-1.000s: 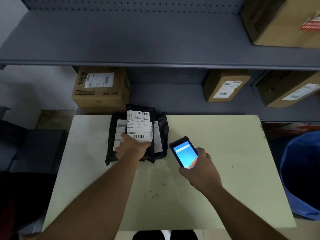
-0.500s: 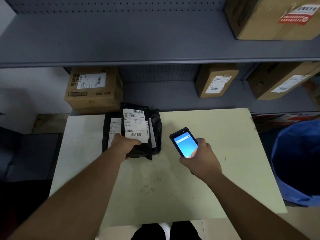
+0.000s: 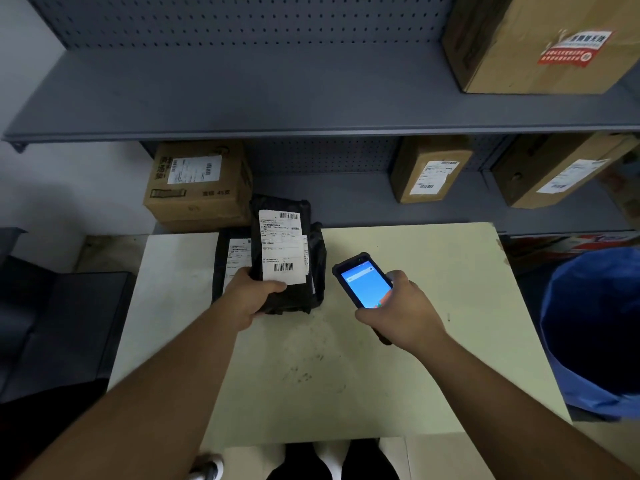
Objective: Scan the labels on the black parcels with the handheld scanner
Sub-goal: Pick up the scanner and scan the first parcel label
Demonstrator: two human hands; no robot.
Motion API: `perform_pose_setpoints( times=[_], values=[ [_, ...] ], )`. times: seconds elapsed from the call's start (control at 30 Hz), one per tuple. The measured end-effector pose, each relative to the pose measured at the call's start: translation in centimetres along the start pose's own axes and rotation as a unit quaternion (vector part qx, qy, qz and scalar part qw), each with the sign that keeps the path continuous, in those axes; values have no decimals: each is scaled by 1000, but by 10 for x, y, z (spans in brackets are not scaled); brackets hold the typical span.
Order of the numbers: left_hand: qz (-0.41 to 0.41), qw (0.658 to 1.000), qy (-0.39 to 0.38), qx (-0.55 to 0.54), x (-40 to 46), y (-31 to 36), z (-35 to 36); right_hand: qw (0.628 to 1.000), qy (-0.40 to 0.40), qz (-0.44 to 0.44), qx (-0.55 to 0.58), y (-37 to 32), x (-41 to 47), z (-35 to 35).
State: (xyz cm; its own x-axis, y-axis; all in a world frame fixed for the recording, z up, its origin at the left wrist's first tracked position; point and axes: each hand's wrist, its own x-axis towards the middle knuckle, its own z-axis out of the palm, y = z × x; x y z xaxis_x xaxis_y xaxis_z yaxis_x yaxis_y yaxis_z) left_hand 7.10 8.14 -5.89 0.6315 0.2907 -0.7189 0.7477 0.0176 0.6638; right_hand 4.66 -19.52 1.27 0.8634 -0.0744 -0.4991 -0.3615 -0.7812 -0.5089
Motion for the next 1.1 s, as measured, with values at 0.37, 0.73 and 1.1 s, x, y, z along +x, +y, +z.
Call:
perform_pose_setpoints(
  times=[0.37,0.73,1.1],
  values=[
    [80,996,1,-50,-12,-1,8,994,-101,-12,-29,-31,-25,-11],
    [115,990,5,-82,-13,-10,8,992,-125,-15,-6,-45,-45,-10],
    [112,990,10,-79,-20,-13,7,992,-122,-15,-7,-46,-52,-8]
  ],
)
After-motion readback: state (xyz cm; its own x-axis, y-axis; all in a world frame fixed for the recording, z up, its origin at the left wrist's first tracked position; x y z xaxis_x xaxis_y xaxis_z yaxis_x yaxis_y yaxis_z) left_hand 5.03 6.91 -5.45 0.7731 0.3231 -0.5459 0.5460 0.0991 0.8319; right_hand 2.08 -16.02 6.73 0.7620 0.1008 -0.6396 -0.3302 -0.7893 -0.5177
